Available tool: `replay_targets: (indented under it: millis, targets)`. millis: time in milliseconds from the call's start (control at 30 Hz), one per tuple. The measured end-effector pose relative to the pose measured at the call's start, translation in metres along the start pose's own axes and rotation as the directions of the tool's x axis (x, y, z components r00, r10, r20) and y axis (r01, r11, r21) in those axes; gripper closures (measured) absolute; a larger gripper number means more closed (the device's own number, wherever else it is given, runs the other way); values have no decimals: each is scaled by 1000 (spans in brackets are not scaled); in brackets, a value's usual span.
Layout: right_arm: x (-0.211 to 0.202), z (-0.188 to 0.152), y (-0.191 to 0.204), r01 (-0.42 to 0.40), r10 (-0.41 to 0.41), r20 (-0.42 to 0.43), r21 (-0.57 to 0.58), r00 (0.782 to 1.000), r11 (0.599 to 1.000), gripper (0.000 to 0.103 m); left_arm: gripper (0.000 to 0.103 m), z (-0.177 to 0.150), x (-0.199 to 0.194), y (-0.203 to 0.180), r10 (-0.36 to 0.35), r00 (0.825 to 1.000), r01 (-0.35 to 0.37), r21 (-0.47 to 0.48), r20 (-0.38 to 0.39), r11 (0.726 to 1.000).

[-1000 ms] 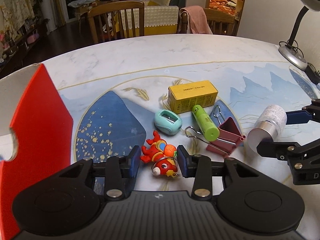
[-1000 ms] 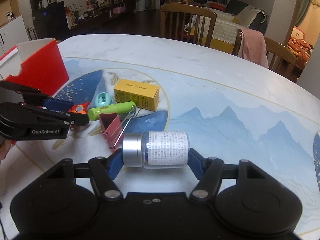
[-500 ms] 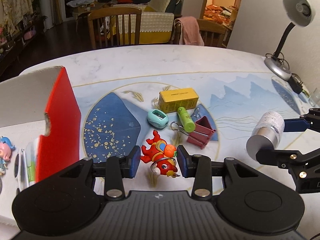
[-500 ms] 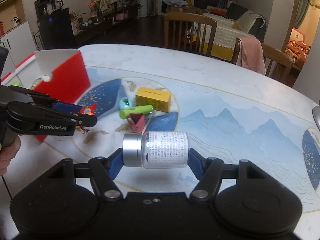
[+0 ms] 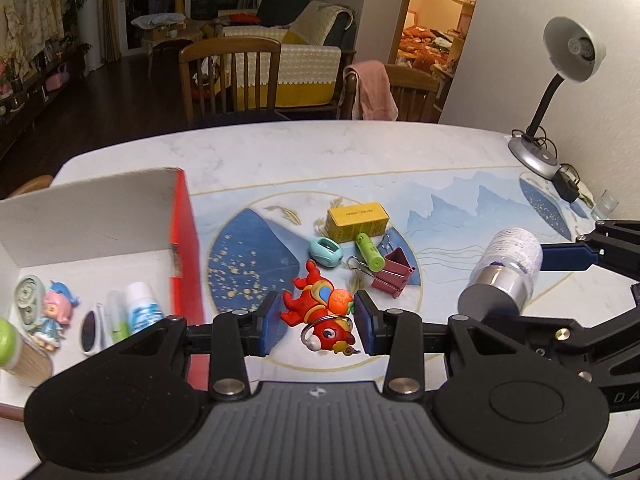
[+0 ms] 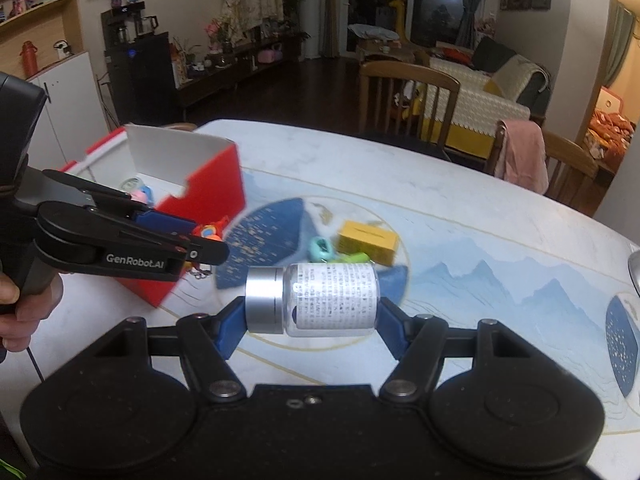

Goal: Organize rigid objects
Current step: 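Carry the silver-capped jar and red fish toy into the red box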

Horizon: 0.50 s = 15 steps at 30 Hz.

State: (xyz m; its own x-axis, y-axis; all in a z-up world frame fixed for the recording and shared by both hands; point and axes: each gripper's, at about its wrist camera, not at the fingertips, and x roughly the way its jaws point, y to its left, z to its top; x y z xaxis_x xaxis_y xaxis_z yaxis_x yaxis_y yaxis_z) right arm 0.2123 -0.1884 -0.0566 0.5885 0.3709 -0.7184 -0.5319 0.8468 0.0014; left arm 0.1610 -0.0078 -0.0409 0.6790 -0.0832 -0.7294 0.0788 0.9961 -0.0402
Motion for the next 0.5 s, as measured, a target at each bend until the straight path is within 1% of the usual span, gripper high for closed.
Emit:
replay_targets:
  millis: [267,500]
  targets:
    - [-5,21,43,-27,28,31,-33,999,999,36,65,3,-32,33,3,1000,-3,11,16,1000]
    - [2,38,82,-43,46,49,-65,998,997,36,65,9,-54,77,14,999,-15,11,29,1000]
